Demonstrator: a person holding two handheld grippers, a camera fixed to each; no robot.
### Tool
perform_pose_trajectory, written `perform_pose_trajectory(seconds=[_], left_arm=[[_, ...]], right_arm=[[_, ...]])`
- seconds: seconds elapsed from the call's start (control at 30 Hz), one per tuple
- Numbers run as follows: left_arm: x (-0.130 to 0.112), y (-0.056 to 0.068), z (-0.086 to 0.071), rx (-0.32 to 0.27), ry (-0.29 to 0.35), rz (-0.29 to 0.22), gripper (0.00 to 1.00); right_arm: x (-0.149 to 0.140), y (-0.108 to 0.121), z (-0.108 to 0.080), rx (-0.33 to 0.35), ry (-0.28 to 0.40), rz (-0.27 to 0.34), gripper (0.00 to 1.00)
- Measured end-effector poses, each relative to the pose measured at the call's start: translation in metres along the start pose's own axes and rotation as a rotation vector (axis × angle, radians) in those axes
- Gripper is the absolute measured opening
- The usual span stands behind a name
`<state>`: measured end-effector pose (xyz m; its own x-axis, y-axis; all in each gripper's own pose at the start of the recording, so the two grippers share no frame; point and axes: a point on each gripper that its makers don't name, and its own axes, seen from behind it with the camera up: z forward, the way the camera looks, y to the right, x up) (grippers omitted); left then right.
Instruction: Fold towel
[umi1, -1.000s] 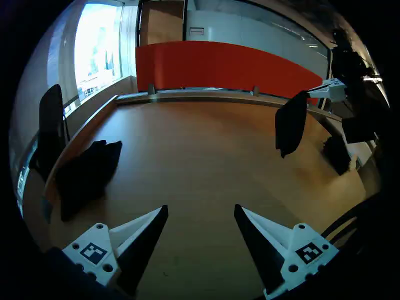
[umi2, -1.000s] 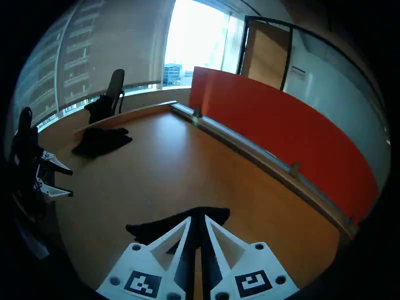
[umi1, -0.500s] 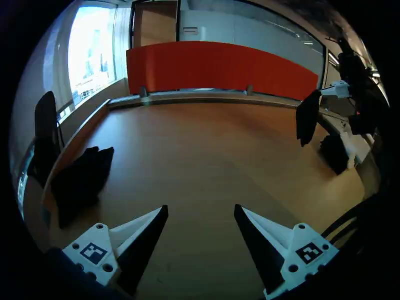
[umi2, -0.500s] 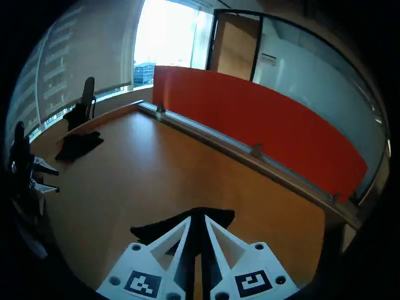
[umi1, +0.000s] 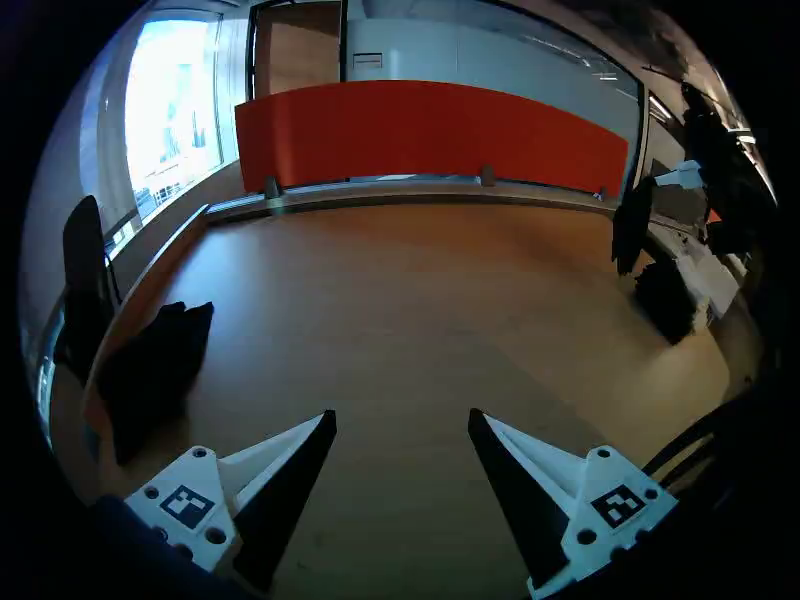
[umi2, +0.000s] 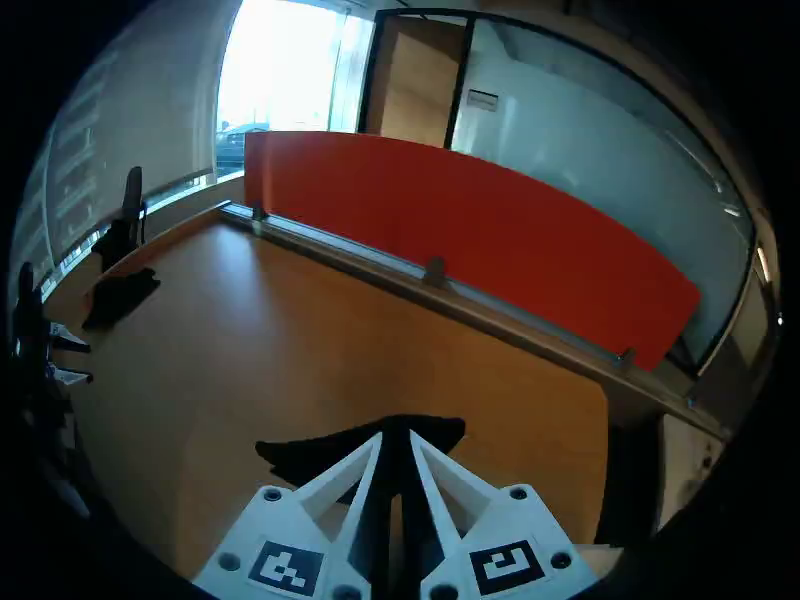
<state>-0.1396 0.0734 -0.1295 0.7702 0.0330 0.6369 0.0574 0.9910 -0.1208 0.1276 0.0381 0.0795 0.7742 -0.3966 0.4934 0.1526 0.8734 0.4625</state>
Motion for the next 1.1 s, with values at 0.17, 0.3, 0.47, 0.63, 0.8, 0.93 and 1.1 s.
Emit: perform_pose_trajectory(seconds=[0.17,0.3,0.47,0.63,0.8,0.93,1.1], left_arm=[[0.002,0.006,0.002,-0.002,-0.003,0.011,0.98],[0.004,0.011,0.003,-0.005,-0.004,0.017,0.98],[0.006,0.016,0.003,-0.007,-0.006,0.027,0.98],[0.009,0.021,0.003,-0.012,-0.006,0.037,0.98],[0.012,0.025,0.004,-0.018,-0.005,0.043,0.99],[0.016,0.03,0.004,-0.025,-0.003,0.053,0.98],[0.019,0.037,0.005,-0.036,-0.002,0.067,0.98]], right_arm=[[-0.008,0.026,-0.007,-0.032,-0.009,0.023,0.04],[-0.014,0.045,-0.013,-0.056,-0.012,0.042,0.04],[-0.023,0.062,-0.019,-0.074,-0.021,0.061,0.04],[-0.033,0.074,-0.026,-0.091,-0.029,0.078,0.04],[-0.046,0.084,-0.037,-0.11,-0.034,0.102,0.04],[-0.062,0.091,-0.047,-0.126,-0.045,0.121,0.04],[-0.09,0.098,-0.063,-0.15,-0.066,0.147,0.04]])
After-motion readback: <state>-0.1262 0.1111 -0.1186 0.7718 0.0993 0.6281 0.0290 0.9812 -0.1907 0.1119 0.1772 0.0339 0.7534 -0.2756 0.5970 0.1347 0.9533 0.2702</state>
